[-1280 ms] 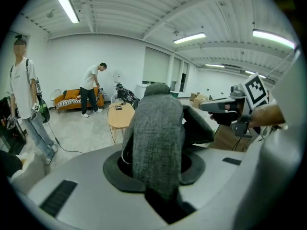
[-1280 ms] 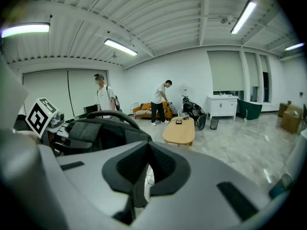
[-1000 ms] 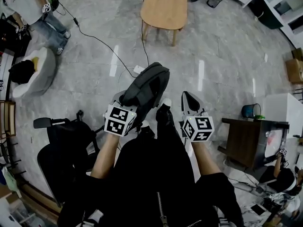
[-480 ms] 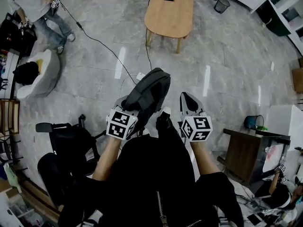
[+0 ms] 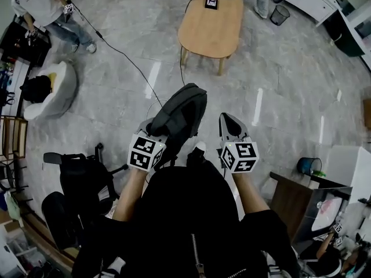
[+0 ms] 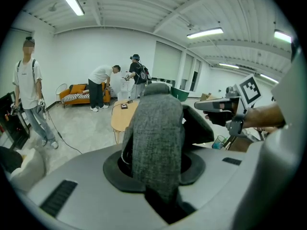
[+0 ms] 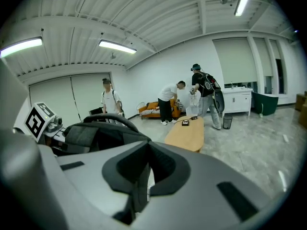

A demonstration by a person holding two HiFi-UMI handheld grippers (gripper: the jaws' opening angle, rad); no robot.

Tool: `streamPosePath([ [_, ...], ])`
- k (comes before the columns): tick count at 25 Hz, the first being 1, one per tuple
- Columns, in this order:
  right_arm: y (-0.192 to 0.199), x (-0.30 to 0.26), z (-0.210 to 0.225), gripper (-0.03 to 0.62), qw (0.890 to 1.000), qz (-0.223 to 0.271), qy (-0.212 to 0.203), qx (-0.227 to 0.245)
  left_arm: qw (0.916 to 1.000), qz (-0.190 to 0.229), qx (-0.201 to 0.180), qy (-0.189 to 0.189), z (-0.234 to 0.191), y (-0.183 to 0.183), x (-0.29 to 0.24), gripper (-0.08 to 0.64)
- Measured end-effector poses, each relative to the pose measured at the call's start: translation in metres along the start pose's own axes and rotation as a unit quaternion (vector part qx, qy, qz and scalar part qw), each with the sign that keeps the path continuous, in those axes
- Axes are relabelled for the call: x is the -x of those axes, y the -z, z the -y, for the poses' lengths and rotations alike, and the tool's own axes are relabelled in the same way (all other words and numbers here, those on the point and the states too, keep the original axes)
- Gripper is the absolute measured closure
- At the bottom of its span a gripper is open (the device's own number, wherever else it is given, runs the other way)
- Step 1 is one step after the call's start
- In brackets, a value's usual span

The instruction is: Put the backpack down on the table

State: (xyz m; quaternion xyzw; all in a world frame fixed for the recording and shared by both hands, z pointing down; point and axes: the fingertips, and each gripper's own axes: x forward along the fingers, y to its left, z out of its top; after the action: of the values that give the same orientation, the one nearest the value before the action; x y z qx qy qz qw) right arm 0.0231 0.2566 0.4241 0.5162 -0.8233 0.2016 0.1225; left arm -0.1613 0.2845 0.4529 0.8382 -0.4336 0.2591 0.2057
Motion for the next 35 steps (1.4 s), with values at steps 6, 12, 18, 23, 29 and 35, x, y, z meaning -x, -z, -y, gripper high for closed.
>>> streamPosePath([
  [6, -0.010, -0.013, 0.039, 0.581, 1.000, 0.000, -0.007, 0.000, 0.9998, 0.012, 0.011, -0.013, -0.006, -0.030, -0.027, 0.451],
  [12, -0.018, -0.014, 0.073, 0.581, 1.000, 0.002, 0.002, -0.007, 0.9989, 0.031, 0.024, -0.025, -0.011, -0.061, -0.045, 0.451],
  [18, -0.020, -0.020, 0.092, 0.581, 1.000, 0.000, 0.011, -0.019, 0.9982, 0.036, 0.036, -0.033, -0.025, -0.083, -0.064, 0.453],
  [23, -0.025, -0.040, 0.112, 0.581, 1.000, -0.008, 0.018, -0.021, 0.9994, 0.014, 0.018, -0.025, -0.029, -0.093, -0.095, 0.453],
  [29, -0.048, -0.086, 0.134, 0.581, 1.000, -0.019, 0.017, -0.014, 0.9997, 0.001, 0.025, -0.003, -0.042, -0.107, -0.140, 0.453],
  [35, -0.083, -0.148, 0.146, 0.581, 0.999, -0.032, 0.004, 0.006, 0.9991, 0.015, 0.037, 0.011, -0.070, -0.139, -0.179, 0.453],
])
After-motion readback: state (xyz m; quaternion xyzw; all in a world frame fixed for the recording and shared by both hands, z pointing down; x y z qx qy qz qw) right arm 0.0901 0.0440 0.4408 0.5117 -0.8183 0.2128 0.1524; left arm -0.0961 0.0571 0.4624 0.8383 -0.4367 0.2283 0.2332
